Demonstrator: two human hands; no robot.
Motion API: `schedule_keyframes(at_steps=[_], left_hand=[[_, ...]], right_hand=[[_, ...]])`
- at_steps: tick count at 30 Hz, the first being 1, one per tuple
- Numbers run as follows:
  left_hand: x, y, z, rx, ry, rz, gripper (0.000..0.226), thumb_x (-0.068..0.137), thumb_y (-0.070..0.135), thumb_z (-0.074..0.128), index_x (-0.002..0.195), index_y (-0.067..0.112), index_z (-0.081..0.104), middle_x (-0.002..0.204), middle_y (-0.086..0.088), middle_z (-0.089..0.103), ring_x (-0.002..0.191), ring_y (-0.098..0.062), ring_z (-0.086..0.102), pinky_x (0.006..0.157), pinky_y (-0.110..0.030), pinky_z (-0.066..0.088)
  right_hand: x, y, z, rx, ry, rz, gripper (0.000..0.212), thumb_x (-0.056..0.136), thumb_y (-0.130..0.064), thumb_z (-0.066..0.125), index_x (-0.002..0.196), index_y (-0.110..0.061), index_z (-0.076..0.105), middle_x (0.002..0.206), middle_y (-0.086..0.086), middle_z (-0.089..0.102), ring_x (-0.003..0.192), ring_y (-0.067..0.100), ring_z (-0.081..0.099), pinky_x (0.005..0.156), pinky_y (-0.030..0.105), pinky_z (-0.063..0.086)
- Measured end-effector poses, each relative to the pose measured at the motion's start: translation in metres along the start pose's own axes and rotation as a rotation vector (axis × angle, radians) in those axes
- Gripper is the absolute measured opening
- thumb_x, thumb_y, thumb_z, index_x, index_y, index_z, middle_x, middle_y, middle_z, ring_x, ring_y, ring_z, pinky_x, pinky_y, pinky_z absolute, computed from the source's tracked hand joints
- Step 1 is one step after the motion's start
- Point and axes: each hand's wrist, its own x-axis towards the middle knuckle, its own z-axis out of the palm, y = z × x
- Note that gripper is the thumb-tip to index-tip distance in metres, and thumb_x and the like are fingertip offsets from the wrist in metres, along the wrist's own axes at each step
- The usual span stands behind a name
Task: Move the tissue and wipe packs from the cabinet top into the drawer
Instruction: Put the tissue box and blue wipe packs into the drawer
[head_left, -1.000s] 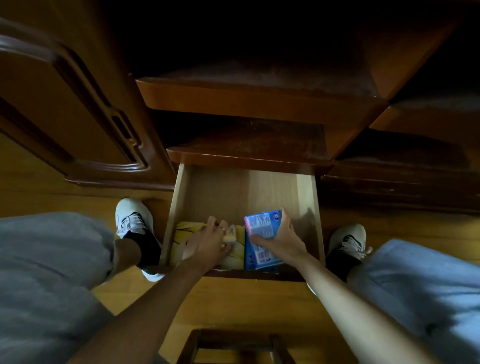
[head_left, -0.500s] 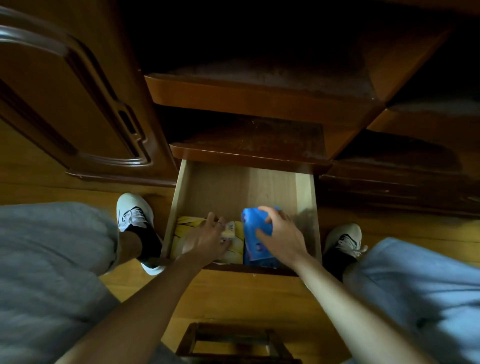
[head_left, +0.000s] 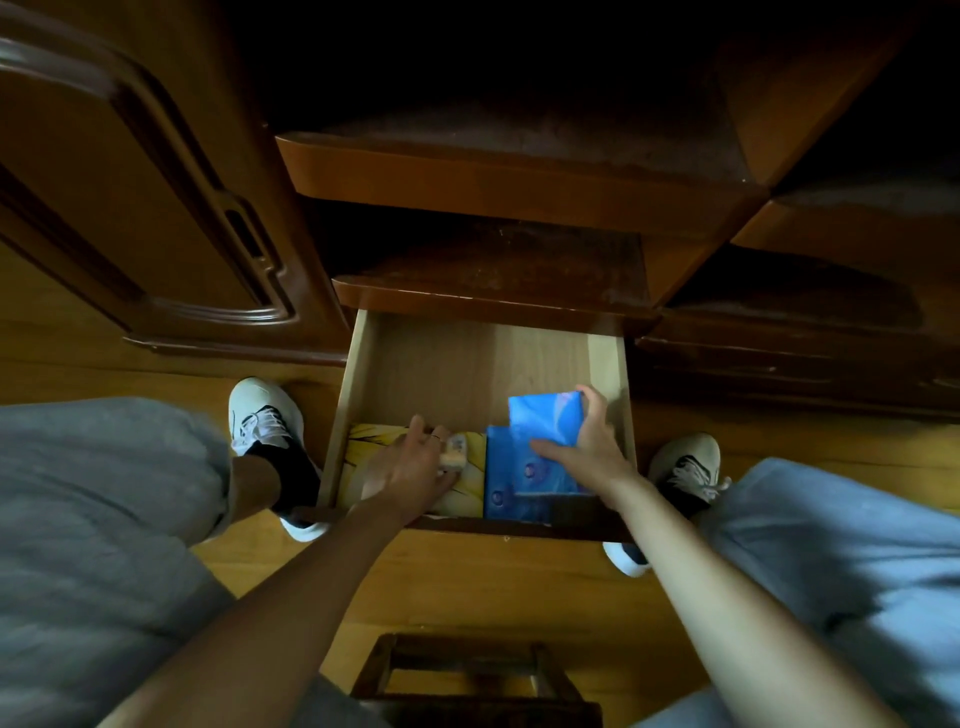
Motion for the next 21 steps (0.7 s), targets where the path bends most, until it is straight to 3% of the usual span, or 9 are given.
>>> schedule_keyframes(at_steps=[2,5,8,11,15,18,21], left_hand=[[0.0,0.0,0.001,-0.009,0.013,0.003,0.047,0.082,0.057,0.061,0.119,0.033,0.043,0.114,0.001,0.044,0.083,-0.019,0.062,0.05,-0.028,0.037],[0.004,0.0,0.005,-0.026,0.018,-0.007,0.048,0.084,0.058,0.06,0.12,0.03,0.044,0.115,-0.001,0.042,0.082,-0.021,0.061,0.053,-0.031,0.048],[0.007,0.002,0.009,-0.041,0.015,-0.024,0.051,0.083,0.059,0.061,0.122,0.029,0.044,0.117,-0.003,0.041,0.081,-0.022,0.06,0.058,-0.036,0.055],[0.004,0.002,0.008,-0.024,0.037,0.002,0.051,0.081,0.057,0.064,0.117,0.028,0.044,0.112,-0.004,0.043,0.075,-0.022,0.06,0.051,-0.03,0.048],[0.0,0.0,0.008,-0.035,0.046,0.022,0.05,0.082,0.055,0.064,0.12,0.028,0.043,0.115,-0.004,0.043,0.076,-0.021,0.06,0.05,-0.028,0.041],[0.0,0.002,0.006,-0.008,0.039,0.006,0.052,0.084,0.057,0.061,0.125,0.03,0.042,0.118,-0.003,0.042,0.078,-0.018,0.058,0.05,-0.027,0.038],[0.0,0.005,0.003,0.016,0.013,-0.008,0.049,0.084,0.058,0.06,0.121,0.031,0.043,0.115,-0.001,0.042,0.077,-0.016,0.058,0.047,-0.025,0.034]], right_hand=[[-0.001,0.006,-0.021,-0.252,0.057,0.016,0.102,0.079,-0.036,0.083,0.152,-0.039,0.012,0.143,0.015,0.037,0.123,0.036,0.047,0.102,0.051,0.046],[-0.008,0.014,-0.03,-0.507,0.012,0.024,0.094,0.085,-0.035,0.077,0.15,-0.037,0.01,0.145,0.021,0.036,0.127,0.044,0.046,0.098,0.049,0.043],[-0.011,0.02,-0.02,-0.408,-0.052,-0.037,0.073,0.096,-0.024,0.065,0.149,-0.028,0.015,0.146,0.022,0.037,0.121,0.034,0.05,0.092,0.042,0.045],[-0.006,0.022,-0.02,-0.379,-0.075,-0.011,0.062,0.099,-0.02,0.058,0.147,-0.027,0.018,0.144,0.02,0.042,0.117,0.034,0.056,0.096,0.048,0.05],[0.0,0.023,-0.023,-0.945,0.072,-0.156,0.065,0.094,-0.036,0.057,0.151,-0.018,0.031,0.163,0.014,0.024,0.152,0.034,0.014,0.119,0.048,0.022],[0.008,0.018,-0.025,-1.151,-0.078,-0.162,0.074,0.085,-0.031,0.053,0.155,-0.019,0.031,0.162,0.012,0.031,0.154,0.032,0.01,0.121,0.052,0.008],[0.013,0.023,-0.026,-1.196,-0.148,-0.177,0.08,0.082,-0.028,0.053,0.157,-0.021,0.027,0.158,0.01,0.041,0.155,0.029,0.008,0.118,0.059,-0.013]])
